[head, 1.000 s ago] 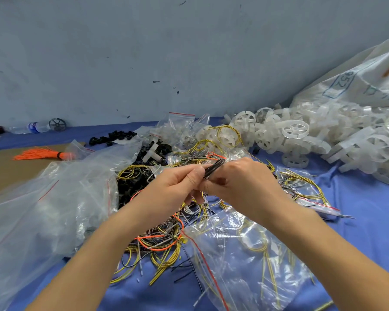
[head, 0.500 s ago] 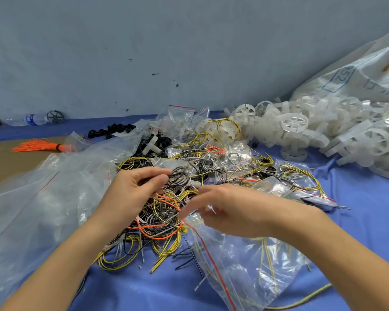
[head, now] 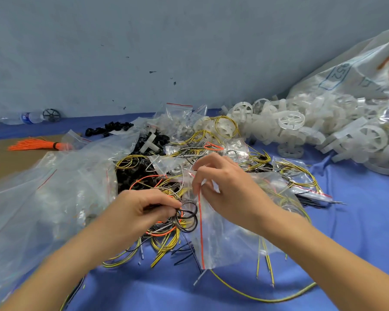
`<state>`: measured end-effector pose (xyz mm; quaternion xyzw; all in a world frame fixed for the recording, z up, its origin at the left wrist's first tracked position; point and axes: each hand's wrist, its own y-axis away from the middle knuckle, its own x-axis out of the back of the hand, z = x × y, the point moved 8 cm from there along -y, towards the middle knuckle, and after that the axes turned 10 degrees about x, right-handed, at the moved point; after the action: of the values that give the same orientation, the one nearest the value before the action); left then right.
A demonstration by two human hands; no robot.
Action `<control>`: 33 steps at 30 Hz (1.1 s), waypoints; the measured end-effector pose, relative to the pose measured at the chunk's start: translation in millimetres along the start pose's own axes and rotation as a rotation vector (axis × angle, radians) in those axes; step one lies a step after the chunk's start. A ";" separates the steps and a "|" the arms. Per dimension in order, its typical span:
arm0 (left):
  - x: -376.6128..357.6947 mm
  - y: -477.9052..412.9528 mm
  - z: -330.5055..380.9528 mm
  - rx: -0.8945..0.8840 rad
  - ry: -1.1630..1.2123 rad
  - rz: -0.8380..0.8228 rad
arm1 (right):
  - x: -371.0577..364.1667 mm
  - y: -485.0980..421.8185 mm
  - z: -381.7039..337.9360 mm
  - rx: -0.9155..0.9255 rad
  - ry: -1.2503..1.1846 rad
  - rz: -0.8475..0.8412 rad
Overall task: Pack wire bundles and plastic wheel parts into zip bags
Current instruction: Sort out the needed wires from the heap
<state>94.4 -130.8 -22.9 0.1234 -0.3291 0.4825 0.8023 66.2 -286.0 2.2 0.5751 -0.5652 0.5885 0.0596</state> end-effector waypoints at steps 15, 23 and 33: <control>-30.9 -26.7 5.7 0.376 0.470 -0.197 | -8.3 -18.8 -5.0 -0.068 0.002 0.055; -65.9 -37.4 13.5 0.218 0.283 -0.284 | -9.3 -15.5 -14.8 -0.031 -0.101 0.103; -2.1 -45.2 -9.0 0.470 -0.125 -0.361 | 11.8 -3.1 20.7 -0.113 -0.156 0.126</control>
<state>136.1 -150.4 -25.7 0.3917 -0.2302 0.3864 0.8027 77.1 -306.9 6.7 0.5780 -0.6354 0.5120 0.0105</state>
